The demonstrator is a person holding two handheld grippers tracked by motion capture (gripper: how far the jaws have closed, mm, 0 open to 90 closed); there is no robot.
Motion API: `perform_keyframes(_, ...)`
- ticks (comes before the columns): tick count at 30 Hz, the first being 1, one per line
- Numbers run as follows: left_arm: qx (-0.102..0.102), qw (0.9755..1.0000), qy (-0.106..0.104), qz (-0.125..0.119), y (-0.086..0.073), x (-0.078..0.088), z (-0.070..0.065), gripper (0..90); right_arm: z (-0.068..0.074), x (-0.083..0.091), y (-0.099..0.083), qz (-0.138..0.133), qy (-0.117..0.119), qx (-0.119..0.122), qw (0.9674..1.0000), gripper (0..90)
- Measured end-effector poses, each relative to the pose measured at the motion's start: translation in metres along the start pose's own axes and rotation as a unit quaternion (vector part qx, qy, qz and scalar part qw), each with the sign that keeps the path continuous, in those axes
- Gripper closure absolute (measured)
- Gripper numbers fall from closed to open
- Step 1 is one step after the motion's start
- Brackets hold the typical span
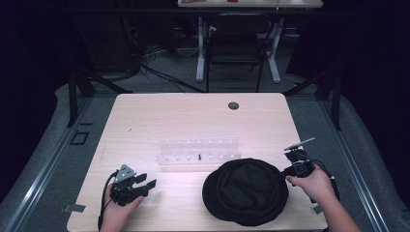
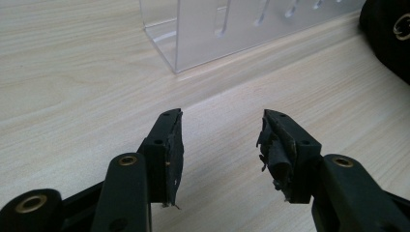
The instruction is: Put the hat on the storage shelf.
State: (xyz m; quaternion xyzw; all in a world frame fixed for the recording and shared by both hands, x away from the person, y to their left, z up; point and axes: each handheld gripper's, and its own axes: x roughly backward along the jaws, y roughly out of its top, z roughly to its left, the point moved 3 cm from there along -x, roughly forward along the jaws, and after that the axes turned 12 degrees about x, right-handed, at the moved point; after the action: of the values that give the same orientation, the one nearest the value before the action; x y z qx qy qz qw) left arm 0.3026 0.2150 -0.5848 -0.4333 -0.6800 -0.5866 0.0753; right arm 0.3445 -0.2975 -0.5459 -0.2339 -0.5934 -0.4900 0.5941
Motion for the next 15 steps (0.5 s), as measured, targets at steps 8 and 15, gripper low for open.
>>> perform_keyframes(8, -0.001, 1.0, 0.001, 0.004, 0.0001, 0.0004, 0.0011, 50.5, 0.0021, -0.0042, -0.0015, 0.021, 0.016, 0.007, 0.9996, 80.3)
perform_keyframes(15, 0.003, 1.0, 0.005, 0.002, 0.0001, 0.0003, 0.0014, 50.5, 0.0032, -0.0085, -0.0023, 0.032, 0.025, 0.006, 0.9991, 82.1)
